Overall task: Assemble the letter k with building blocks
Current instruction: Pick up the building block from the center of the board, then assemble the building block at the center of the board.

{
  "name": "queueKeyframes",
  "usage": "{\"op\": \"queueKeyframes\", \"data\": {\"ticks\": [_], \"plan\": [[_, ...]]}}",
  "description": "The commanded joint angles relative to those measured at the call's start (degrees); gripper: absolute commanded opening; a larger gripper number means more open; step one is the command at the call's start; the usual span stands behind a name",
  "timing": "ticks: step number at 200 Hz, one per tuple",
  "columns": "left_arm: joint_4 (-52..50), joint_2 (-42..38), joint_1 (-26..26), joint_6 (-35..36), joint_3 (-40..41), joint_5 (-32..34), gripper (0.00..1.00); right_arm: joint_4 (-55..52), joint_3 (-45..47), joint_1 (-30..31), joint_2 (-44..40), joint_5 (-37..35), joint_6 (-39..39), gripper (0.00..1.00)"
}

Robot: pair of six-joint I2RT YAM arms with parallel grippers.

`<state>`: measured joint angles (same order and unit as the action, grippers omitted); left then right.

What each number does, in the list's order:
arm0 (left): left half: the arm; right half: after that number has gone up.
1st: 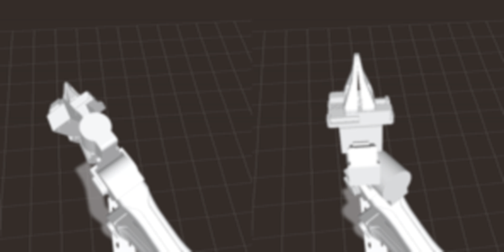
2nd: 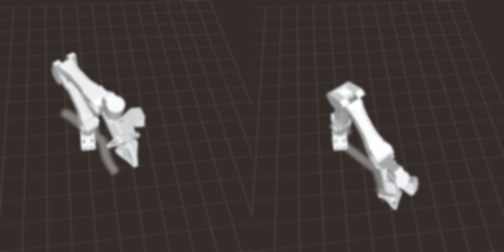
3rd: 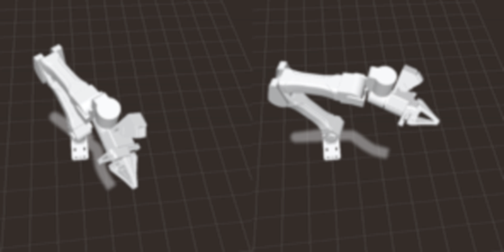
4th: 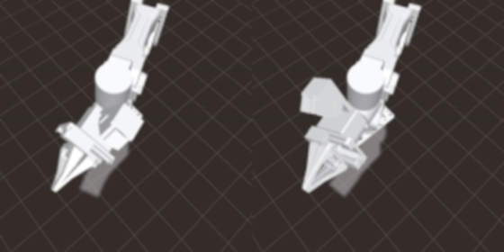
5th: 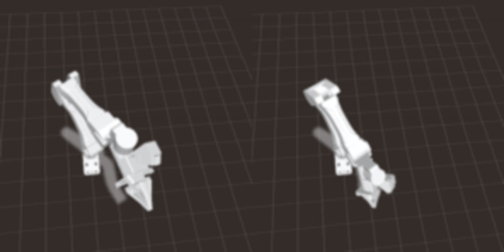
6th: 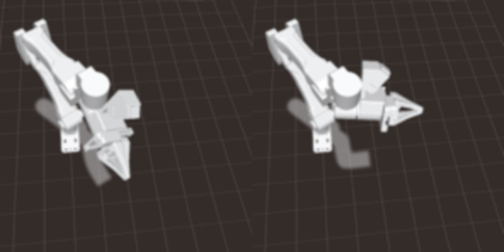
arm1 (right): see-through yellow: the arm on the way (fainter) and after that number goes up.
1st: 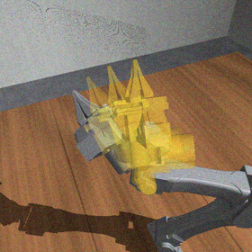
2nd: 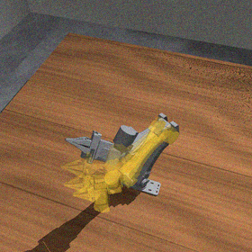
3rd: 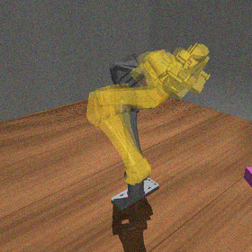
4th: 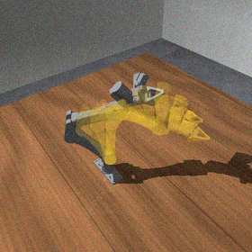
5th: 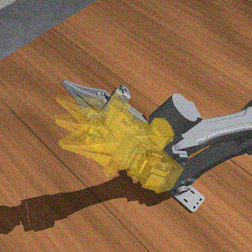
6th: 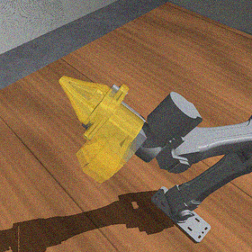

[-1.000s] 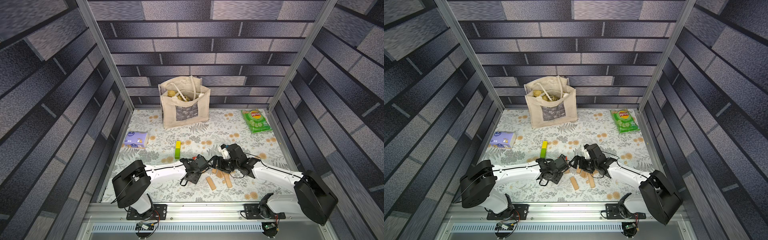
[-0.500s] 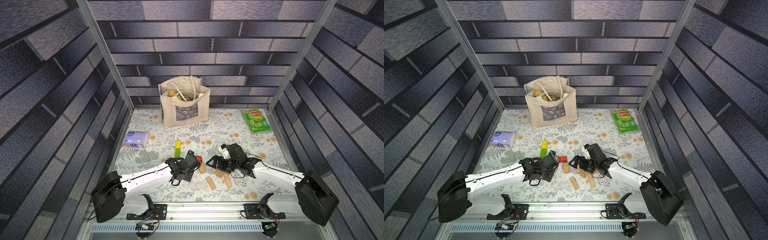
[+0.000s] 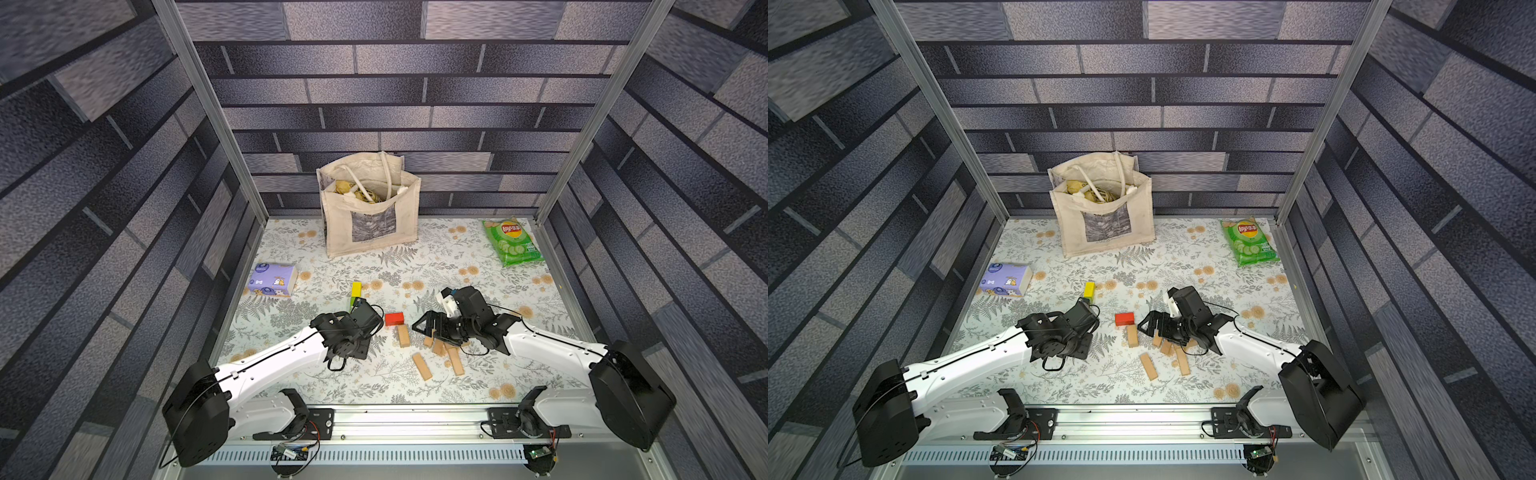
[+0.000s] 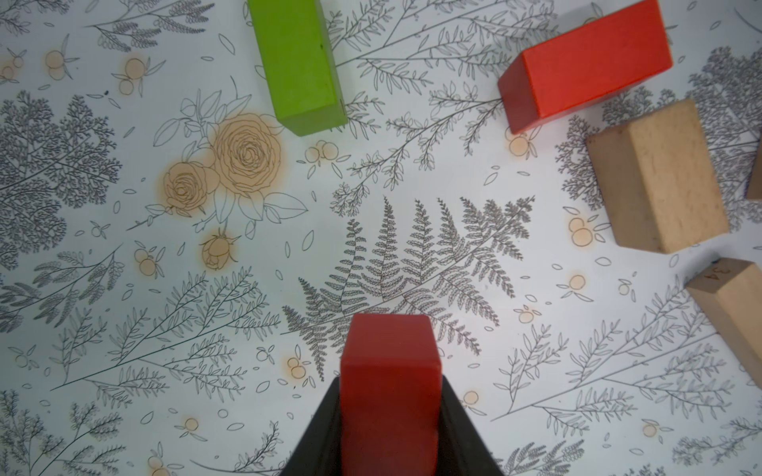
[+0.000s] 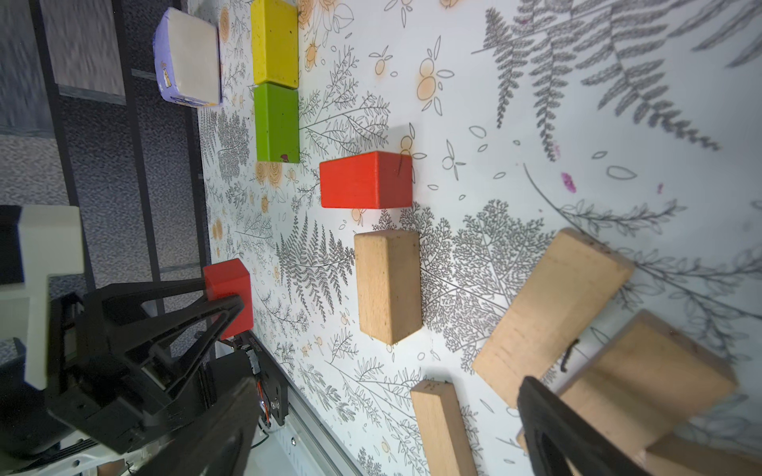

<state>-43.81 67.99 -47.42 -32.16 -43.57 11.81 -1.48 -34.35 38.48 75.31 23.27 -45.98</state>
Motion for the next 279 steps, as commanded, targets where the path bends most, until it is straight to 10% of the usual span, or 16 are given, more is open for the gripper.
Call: {"op": "queueKeyframes", "data": {"ticks": [1,279], "plan": [[-2.04,1.11,1.25,-1.8,-0.07,-0.39,0.28,-0.58,-1.64,-0.33,0.31,0.72,1.04,1.0],[11.62,16.47,12.22,-2.83,-1.77,-2.89,0.27,-1.88,-11.02,-2.53,6.77,3.37,1.46,1.0]]}}
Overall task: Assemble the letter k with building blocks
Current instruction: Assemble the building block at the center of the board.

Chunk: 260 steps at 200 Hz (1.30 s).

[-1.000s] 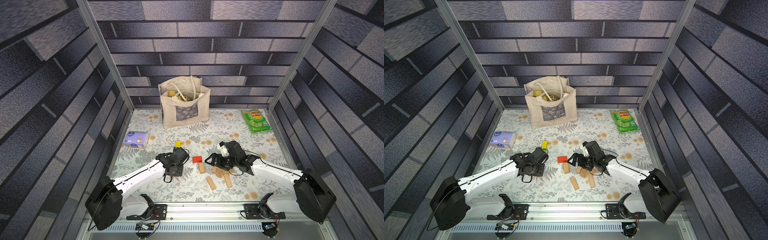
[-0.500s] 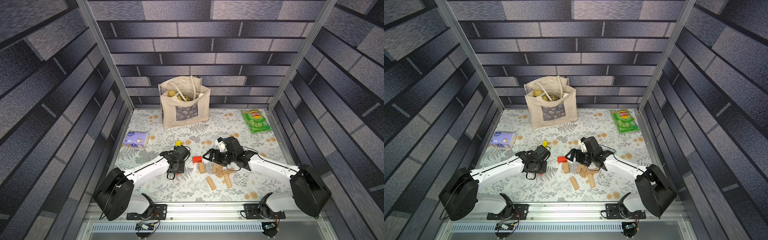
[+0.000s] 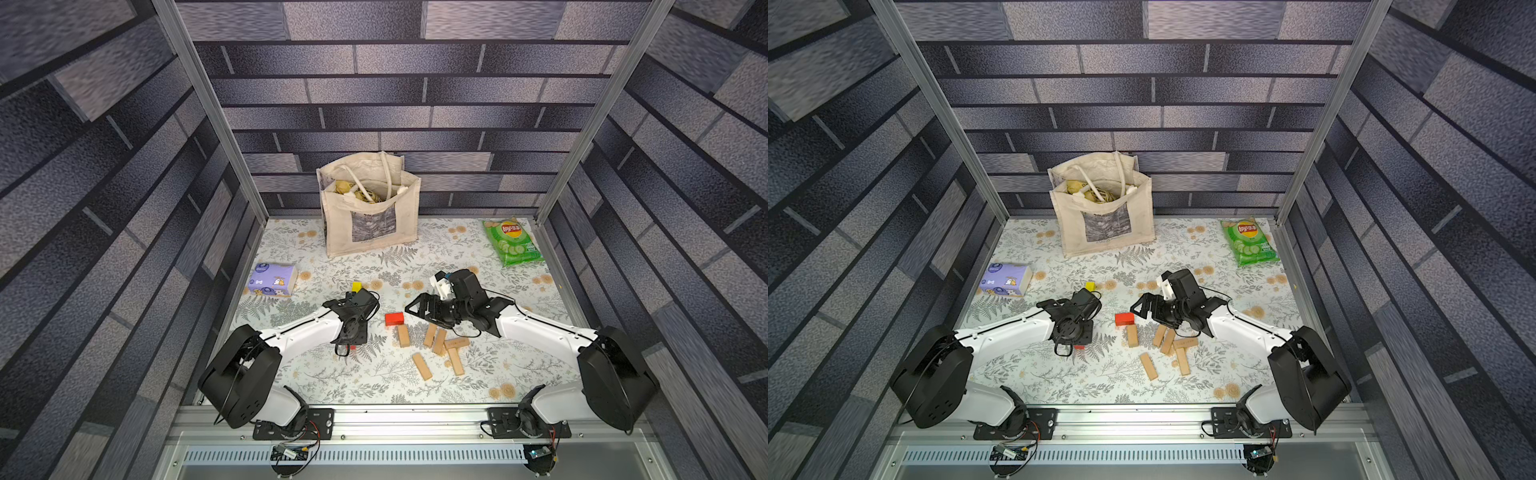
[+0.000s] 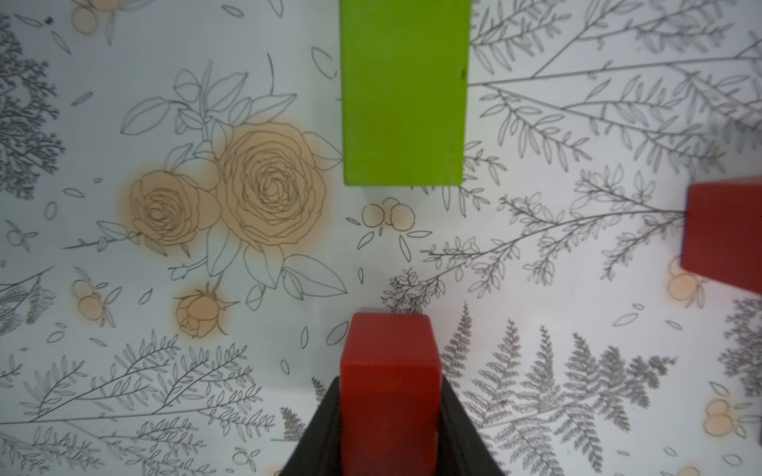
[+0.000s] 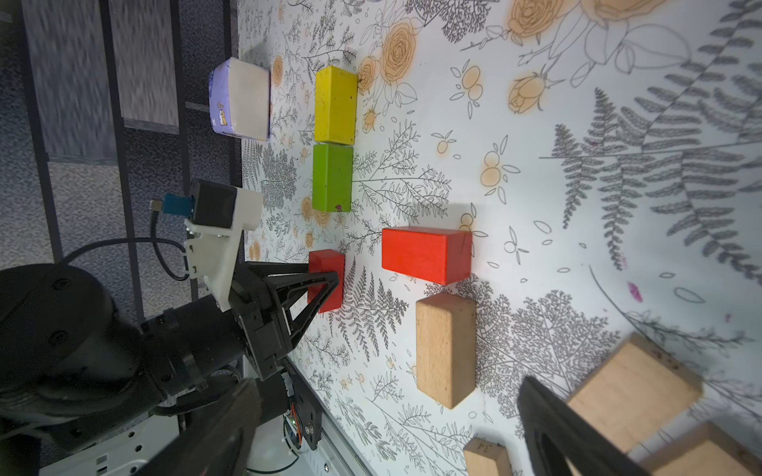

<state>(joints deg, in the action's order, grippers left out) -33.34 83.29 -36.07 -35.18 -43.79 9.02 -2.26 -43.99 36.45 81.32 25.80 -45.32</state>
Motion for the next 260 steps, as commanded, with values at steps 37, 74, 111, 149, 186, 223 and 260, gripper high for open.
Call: {"op": "queueKeyframes", "data": {"ticks": [37,74,111,149,186,223,260], "plan": [[1.7,2.44,1.28,0.31,-2.68,-0.67,0.28,-1.08,-2.38,-0.59,1.57,1.64,0.89,1.0],[1.53,3.9,1.5,0.64,-3.84,-1.11,0.28,-1.59,-2.98,-0.67,1.66,1.56,1.2,1.0],[1.36,4.6,1.6,0.73,-4.19,-0.85,0.29,-1.69,-2.54,-0.81,1.46,1.57,1.38,1.0],[0.76,5.03,1.69,1.43,-4.88,-0.54,0.29,-1.35,-1.87,-1.11,1.21,1.6,1.38,1.0],[0.12,6.07,1.97,1.87,-6.0,0.04,0.29,-1.25,-1.65,-1.2,1.09,1.8,1.31,1.0],[-0.17,6.22,2.24,1.8,-6.4,0.22,0.29,-1.17,-1.61,-1.29,0.97,1.82,1.38,1.0],[-0.2,5.95,2.72,2.04,-6.18,0.23,0.29,-0.82,-1.62,-1.38,1.36,1.81,1.27,1.0]]}}
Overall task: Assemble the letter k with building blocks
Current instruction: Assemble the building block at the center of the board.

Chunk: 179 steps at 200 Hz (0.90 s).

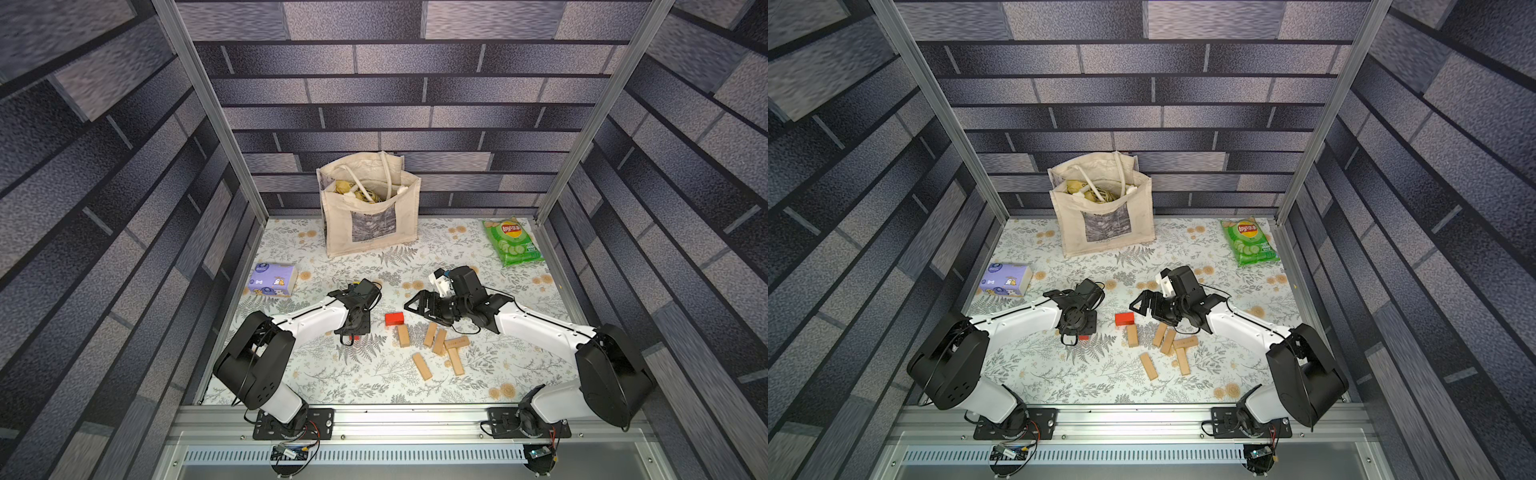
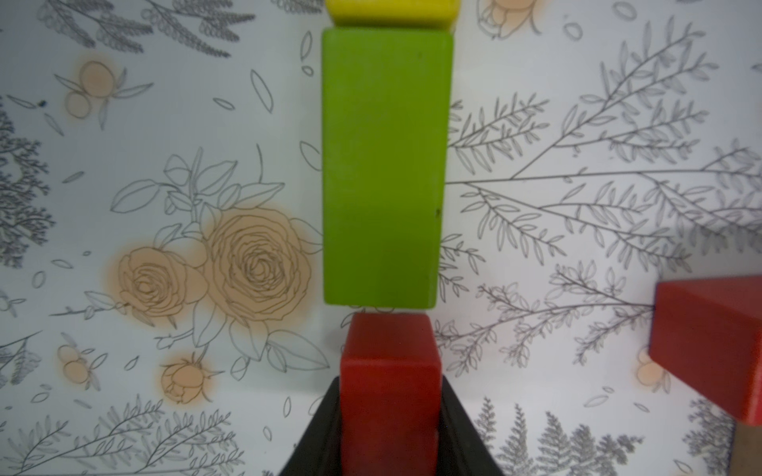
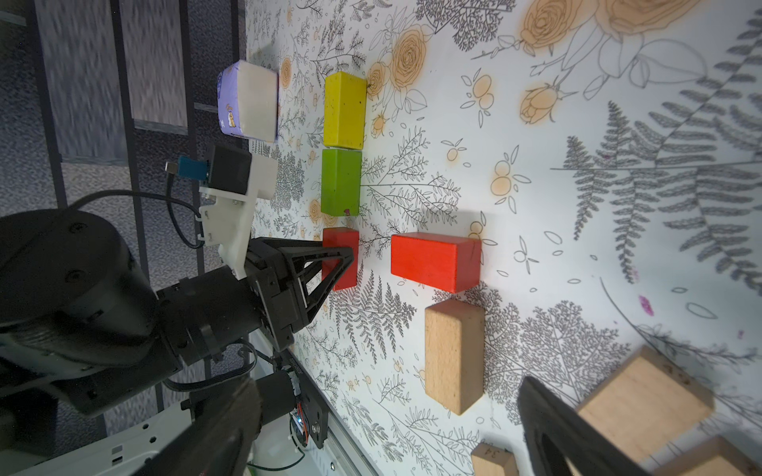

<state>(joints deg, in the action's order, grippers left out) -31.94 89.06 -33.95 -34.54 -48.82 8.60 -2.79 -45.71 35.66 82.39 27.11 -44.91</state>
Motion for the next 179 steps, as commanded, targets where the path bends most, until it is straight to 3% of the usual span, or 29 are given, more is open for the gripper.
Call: {"op": "queueKeyframes", "data": {"ticks": [1,179], "plan": [[-1.53,0.21,0.62,1.45,-1.17,0.68,0.29,-0.29,0.1,-0.59,0.26,0.49,0.86,1.0],[-1.24,2.17,1.71,1.86,-1.81,1.07,0.3,0.18,0.83,-0.85,0.74,0.83,0.78,1.0]]}}
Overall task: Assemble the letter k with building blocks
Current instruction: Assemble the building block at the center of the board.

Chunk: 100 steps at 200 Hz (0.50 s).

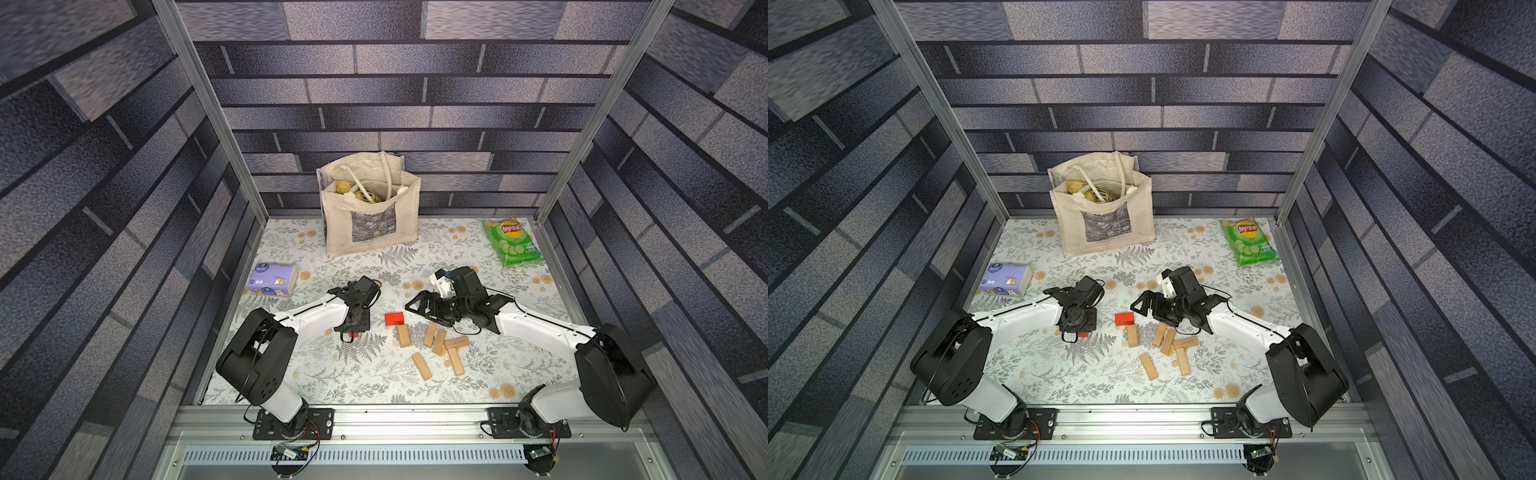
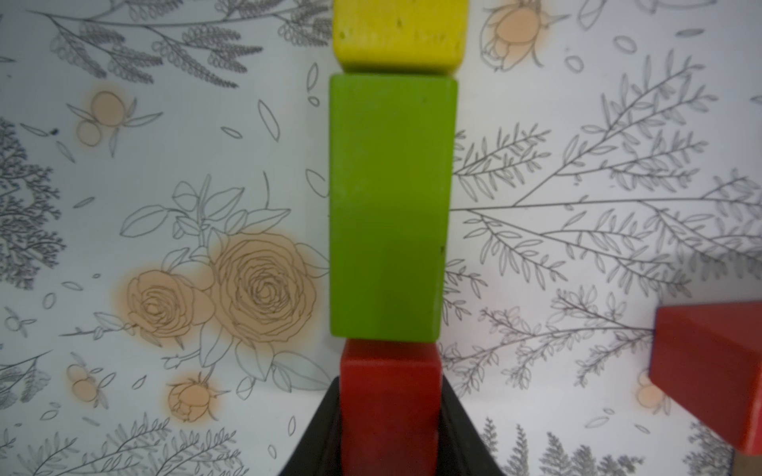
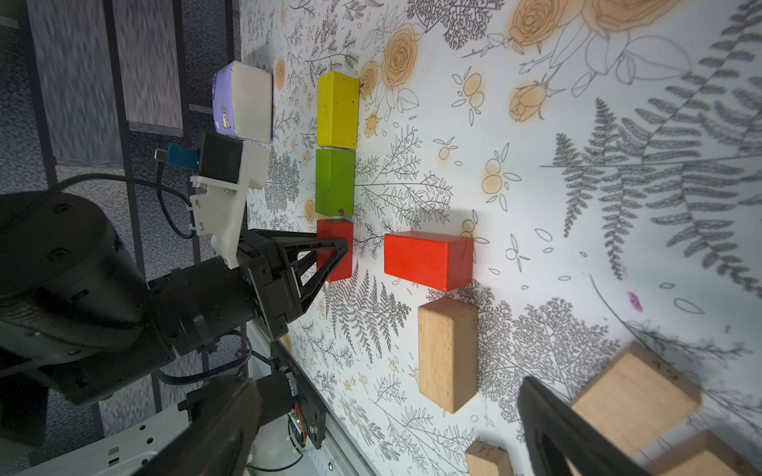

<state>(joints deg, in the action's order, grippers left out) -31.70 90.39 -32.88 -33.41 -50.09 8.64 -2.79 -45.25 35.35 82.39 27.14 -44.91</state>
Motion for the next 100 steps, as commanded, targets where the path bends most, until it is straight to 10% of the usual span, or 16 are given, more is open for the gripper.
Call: {"op": "queueKeyframes", "data": {"ticks": [1,100], "plan": [[-1.46,0.84,0.63,0.72,-0.54,1.03,0.3,0.16,0.36,-0.55,0.75,0.81,0.74,1.0],[-1.13,1.64,0.96,1.2,-1.24,0.54,0.31,0.8,0.69,-0.55,1.14,1.03,0.52,1.0]]}}
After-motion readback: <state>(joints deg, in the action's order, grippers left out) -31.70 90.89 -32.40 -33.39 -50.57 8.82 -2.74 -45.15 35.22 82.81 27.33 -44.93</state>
